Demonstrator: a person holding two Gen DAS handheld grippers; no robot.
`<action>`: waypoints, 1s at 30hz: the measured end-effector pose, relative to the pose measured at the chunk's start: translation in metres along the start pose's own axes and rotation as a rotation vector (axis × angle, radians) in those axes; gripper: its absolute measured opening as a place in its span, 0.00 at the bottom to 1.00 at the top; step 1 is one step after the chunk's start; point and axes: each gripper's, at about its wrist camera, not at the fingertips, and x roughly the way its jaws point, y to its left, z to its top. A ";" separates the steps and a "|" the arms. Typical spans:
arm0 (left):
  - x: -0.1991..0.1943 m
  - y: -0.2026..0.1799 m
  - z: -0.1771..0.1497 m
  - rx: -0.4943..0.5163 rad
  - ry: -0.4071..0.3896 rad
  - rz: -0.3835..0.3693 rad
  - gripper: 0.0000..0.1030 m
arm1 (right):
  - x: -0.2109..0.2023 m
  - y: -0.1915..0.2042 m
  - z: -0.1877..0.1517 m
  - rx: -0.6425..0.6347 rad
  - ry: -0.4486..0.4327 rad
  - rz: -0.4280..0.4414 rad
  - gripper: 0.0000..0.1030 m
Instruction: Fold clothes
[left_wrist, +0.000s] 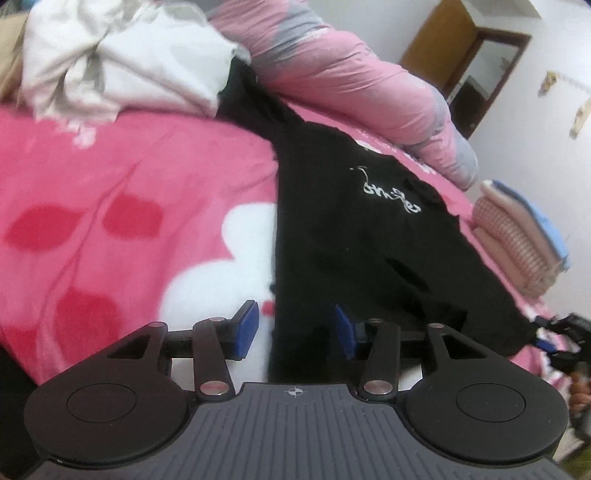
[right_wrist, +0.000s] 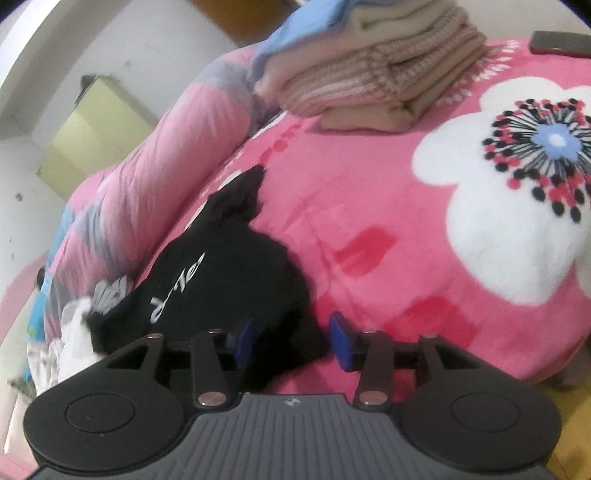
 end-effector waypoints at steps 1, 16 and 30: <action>0.002 -0.001 0.000 0.018 0.000 0.008 0.43 | -0.001 0.004 -0.003 -0.027 -0.003 -0.003 0.50; 0.006 -0.005 -0.004 0.123 0.002 0.063 0.32 | 0.025 0.175 -0.061 -0.893 -0.048 0.162 0.10; 0.007 0.002 -0.005 0.118 0.001 0.032 0.34 | 0.022 0.159 -0.084 -0.903 0.063 0.137 0.39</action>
